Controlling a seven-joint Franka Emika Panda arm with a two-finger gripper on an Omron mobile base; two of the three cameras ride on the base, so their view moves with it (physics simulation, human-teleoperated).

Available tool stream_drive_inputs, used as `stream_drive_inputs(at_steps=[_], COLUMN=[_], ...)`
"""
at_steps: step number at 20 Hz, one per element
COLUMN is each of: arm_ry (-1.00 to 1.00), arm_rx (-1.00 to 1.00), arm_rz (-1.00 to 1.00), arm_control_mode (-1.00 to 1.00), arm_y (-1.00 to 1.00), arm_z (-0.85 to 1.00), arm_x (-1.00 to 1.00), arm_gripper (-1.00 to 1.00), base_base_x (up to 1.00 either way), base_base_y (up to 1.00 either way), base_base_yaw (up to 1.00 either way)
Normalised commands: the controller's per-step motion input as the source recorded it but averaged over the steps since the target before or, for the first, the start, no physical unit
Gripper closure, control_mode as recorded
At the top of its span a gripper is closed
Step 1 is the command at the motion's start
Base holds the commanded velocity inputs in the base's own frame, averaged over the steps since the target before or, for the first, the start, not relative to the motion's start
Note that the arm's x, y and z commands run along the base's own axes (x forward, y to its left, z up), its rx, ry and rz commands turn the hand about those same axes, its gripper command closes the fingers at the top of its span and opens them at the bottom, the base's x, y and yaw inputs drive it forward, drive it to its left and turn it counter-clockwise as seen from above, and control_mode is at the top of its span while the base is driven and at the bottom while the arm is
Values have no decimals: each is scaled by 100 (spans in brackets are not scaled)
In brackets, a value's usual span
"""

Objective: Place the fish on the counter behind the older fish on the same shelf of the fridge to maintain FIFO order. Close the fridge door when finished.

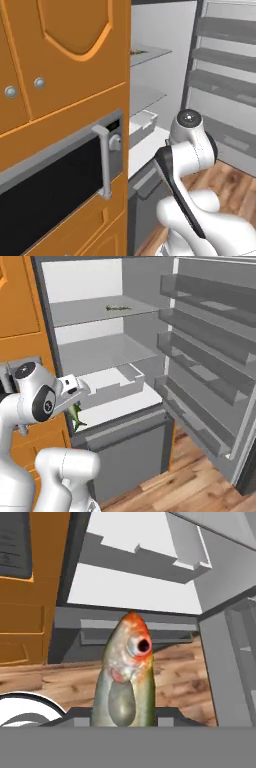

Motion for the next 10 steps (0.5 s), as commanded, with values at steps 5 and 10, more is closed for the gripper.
stream_drive_inputs(at_steps=[5,10], arm_ry=[0,0], arm_rx=[0,0], arm_rz=[0,0], arm_control_mode=[100,100], arm_y=[0,0], arm_z=[0,0], arm_x=[0,0], arm_gripper=[100,100], base_base_x=[72,57], base_base_y=[-82,-49], base_base_yaw=[40,45])
